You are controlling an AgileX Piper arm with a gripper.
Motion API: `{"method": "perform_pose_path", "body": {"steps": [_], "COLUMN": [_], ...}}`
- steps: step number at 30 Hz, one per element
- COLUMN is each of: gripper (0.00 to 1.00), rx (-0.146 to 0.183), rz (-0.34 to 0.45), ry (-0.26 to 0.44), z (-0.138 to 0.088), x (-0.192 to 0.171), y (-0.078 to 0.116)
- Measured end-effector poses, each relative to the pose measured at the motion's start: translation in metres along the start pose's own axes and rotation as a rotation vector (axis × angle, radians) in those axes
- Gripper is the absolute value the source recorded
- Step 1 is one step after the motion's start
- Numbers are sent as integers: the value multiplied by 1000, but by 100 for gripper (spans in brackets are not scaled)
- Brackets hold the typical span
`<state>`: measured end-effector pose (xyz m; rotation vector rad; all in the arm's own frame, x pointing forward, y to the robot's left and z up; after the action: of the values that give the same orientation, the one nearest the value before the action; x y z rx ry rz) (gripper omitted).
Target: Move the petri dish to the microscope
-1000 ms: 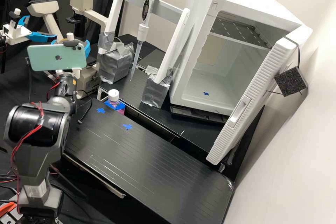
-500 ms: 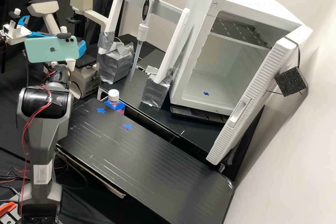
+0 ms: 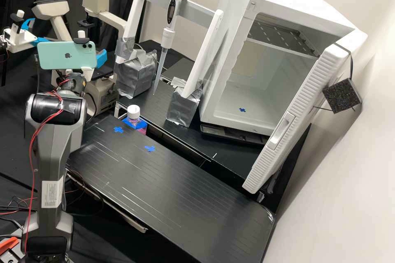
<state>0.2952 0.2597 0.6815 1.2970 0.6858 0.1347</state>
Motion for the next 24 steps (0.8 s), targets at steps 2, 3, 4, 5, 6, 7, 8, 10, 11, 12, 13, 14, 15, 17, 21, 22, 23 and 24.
{"method": "perform_pose_path", "body": {"steps": [2,3,4,5,6,7,8,10,11,12,13,14,15,17,21,22,23,24], "gripper": [0,0,0,0,0,0,0,0,0,0,0,0,0,0,0,0,0,0], "rx": [5,5,8,10,12,9,11,13,15,22,25,27,21,20,15,11,12,11], "rz": [4,6,7,10,12,13,10,0,-9,-11,-15,-24,-36,-54,-76,-79,-83,-87], "ry": [-5,-8,-5,-4,-5,-6,-6,-9,-17,-23,-29,-34,-41,-50,-66,-69,-74,-77], "z": [-2,-2,-4,-5,-7,-7,-8,-9,-8,-7,-7,-6,-5,-4,0,1,2,4], "x": [3,5,7,9,12,15,17,21,24,26,29,31,34,39,45,46,47,49], "y": [-1,-2,-2,-3,-4,-4,-6,-7,-9,-10,-11,-13,-16,-20,-27,-29,-31,-33]}}
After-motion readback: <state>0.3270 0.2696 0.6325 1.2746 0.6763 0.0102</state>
